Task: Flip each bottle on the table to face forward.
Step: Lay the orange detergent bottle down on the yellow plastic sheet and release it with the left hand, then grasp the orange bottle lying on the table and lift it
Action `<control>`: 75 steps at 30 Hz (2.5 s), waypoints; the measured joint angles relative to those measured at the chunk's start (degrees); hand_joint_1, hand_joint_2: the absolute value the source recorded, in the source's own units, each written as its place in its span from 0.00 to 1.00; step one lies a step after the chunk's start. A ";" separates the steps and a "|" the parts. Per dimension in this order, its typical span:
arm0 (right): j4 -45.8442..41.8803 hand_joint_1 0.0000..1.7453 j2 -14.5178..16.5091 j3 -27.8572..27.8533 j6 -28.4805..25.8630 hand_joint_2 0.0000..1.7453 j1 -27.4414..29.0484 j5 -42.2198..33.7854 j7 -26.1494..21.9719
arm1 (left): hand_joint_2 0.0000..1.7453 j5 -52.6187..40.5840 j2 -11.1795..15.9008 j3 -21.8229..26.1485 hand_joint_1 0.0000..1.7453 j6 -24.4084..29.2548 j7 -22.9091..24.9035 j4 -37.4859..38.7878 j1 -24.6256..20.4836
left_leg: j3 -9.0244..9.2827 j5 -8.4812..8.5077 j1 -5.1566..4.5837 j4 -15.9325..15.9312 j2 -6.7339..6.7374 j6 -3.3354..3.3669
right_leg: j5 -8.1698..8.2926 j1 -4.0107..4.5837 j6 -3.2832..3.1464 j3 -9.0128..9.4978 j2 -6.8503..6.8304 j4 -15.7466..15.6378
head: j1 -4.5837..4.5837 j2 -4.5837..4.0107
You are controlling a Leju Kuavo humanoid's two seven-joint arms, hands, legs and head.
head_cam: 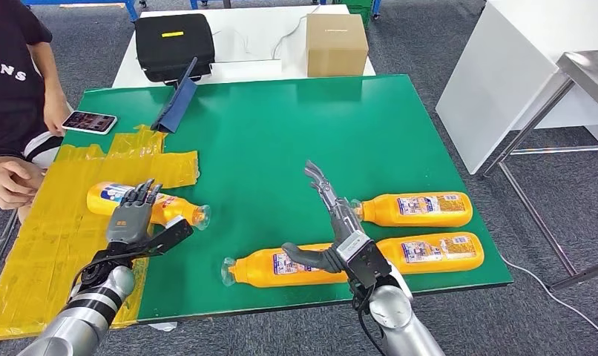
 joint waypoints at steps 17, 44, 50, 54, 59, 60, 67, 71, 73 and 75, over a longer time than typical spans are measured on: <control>0.25 0.00 -2.93 0.94 -7.15 1.00 0.00 18.23 0.72 | 1.00 15.25 -2.17 2.41 0.00 4.77 -14.98 -8.76 6.94 | -0.12 -0.16 0.00 0.02 0.04 -0.09 | 0.03 -0.02 -0.01 -0.21 0.02 0.00 | 0.01 0.00; 3.09 0.00 -18.30 12.19 -7.87 1.00 -0.01 48.16 11.08 | 1.00 41.89 -5.79 9.38 0.00 -15.68 -24.11 -51.58 21.57 | -0.37 -0.39 0.00 0.04 0.07 -0.07 | -0.02 0.00 0.00 -0.42 0.03 -0.01 | 0.00 0.00; 7.62 0.00 -14.13 11.85 -7.32 1.00 -1.14 46.31 18.00 | 1.00 42.33 -6.67 9.35 0.00 -16.09 -23.45 -51.54 21.71 | -0.36 -0.39 0.01 0.04 0.16 -0.08 | -0.02 0.06 -0.01 -0.47 0.05 -0.01 | -0.02 0.00; 11.44 0.00 -11.18 11.69 -7.25 1.00 -2.78 46.58 20.03 | 1.00 42.51 -7.21 9.02 0.00 -16.36 -23.18 -51.54 21.71 | -0.36 -0.37 0.05 0.04 0.20 -0.09 | -0.02 0.07 -0.01 -0.49 0.06 0.00 | 0.01 0.00; 15.60 0.00 -8.76 11.44 -6.85 1.00 -4.30 47.25 22.26 | 1.00 42.51 -7.46 8.63 0.00 -16.56 -22.48 -51.53 21.69 | -0.37 -0.38 0.04 0.04 0.23 -0.09 | -0.01 0.05 -0.01 -0.50 0.06 0.00 | 0.00 0.00; 16.55 0.00 -8.32 11.40 -6.79 1.00 -4.64 47.50 22.74 | 1.00 42.50 -7.51 8.57 0.00 -16.60 -22.36 -51.52 21.69 | -0.37 -0.38 0.04 0.04 0.23 -0.08 | -0.01 0.05 -0.01 -0.50 0.06 0.00 | 0.00 0.00; 20.48 0.00 -6.44 11.11 -6.80 1.00 -5.89 48.07 23.55 | 1.00 42.48 -7.81 8.46 0.00 -16.72 -22.16 -51.49 21.68 | -0.38 -0.38 0.04 0.04 0.22 -0.08 | -0.01 0.05 0.00 -0.51 0.06 0.00 | -0.01 0.00; 22.70 0.00 -5.64 10.93 -7.56 1.00 -6.92 50.72 26.01 | 1.00 42.22 -7.87 8.31 0.00 -16.72 -21.77 -51.32 21.67 | -0.37 -0.39 0.04 0.04 0.24 -0.09 | -0.01 0.05 -0.01 -0.52 0.07 0.00 | 0.00 0.00; 24.27 0.01 -5.14 10.91 -7.65 1.00 -7.81 52.88 27.84 | 1.00 42.08 -7.92 8.18 0.00 -16.76 -21.50 -51.15 21.65 | -0.35 -0.39 0.04 0.04 0.26 -0.09 | -0.01 0.06 -0.01 -0.51 0.07 0.00 | -0.01 0.00; 26.25 0.17 -4.66 10.94 -6.83 1.00 -9.02 54.47 28.87 | 1.00 42.05 -8.02 8.11 0.00 -16.92 -21.29 -50.97 21.61 | -0.30 -0.39 0.05 0.04 0.28 -0.09 | 0.00 0.06 -0.02 -0.49 0.09 -0.01 | -0.01 0.00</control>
